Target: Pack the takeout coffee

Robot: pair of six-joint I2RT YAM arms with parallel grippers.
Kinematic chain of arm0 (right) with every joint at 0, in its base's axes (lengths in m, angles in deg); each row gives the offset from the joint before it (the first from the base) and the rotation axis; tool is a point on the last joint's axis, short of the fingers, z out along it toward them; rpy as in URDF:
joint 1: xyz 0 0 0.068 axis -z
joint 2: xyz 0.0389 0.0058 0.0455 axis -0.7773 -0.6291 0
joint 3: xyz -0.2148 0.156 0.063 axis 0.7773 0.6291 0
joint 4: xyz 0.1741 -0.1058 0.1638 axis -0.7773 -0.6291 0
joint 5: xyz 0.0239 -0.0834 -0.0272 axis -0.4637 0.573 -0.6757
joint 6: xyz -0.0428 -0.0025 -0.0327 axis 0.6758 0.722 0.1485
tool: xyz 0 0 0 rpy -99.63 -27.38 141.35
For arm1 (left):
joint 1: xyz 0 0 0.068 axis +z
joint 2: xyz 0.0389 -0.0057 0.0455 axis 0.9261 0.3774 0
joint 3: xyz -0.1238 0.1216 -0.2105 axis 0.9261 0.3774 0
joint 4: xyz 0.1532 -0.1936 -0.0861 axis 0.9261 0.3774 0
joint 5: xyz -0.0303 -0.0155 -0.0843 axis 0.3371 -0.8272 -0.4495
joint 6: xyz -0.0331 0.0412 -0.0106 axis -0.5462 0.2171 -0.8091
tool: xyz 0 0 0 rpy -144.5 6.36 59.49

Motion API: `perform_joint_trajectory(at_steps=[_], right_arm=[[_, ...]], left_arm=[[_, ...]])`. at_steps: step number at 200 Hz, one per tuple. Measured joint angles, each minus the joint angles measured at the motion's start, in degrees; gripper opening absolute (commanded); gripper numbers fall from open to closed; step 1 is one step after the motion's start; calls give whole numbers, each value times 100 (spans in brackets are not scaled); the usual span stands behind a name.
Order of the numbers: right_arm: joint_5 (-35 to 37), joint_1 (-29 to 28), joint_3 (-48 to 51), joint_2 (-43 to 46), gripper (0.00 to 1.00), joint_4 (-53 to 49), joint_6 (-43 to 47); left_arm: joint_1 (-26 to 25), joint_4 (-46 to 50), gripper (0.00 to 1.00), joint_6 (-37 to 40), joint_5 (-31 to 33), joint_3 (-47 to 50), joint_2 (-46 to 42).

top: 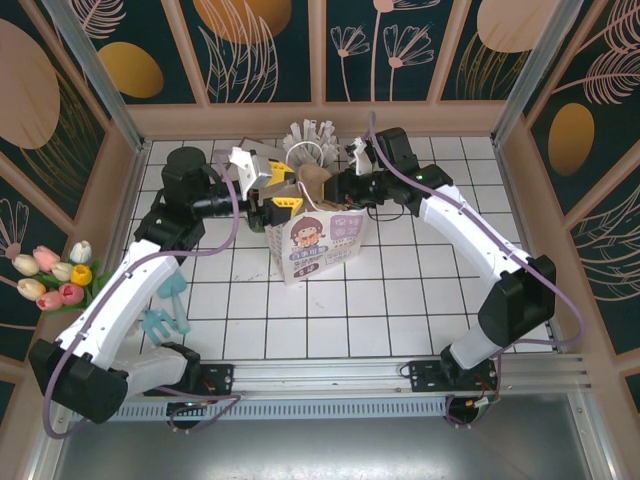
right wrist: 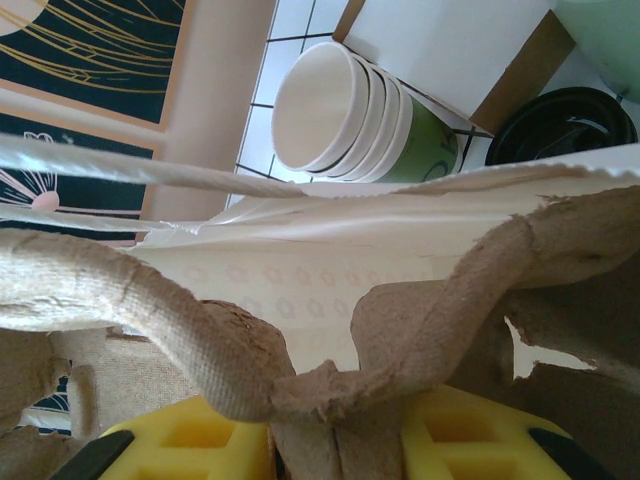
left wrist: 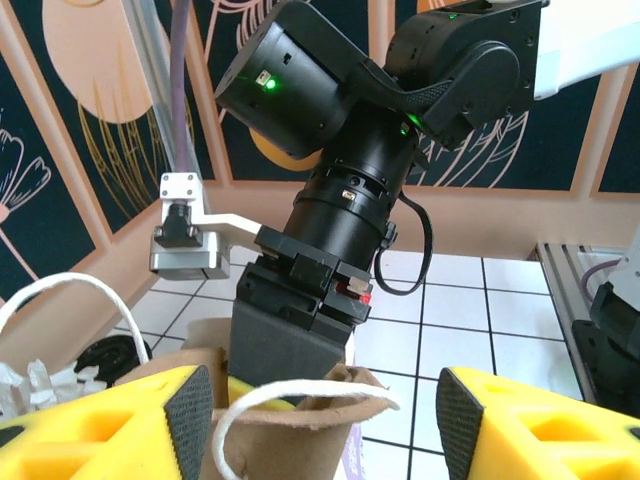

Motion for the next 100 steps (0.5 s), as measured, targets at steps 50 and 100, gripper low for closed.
perform_joint_trajectory(at_steps=[50,100], right_arm=[[0,0,-7,-4,30,-2,0],[0,0,-9,-7,29,-4,2]], left_arm=[[0,457,59,728,-160,-647,503],[-4,1091,66,1366,-348,-929,817]])
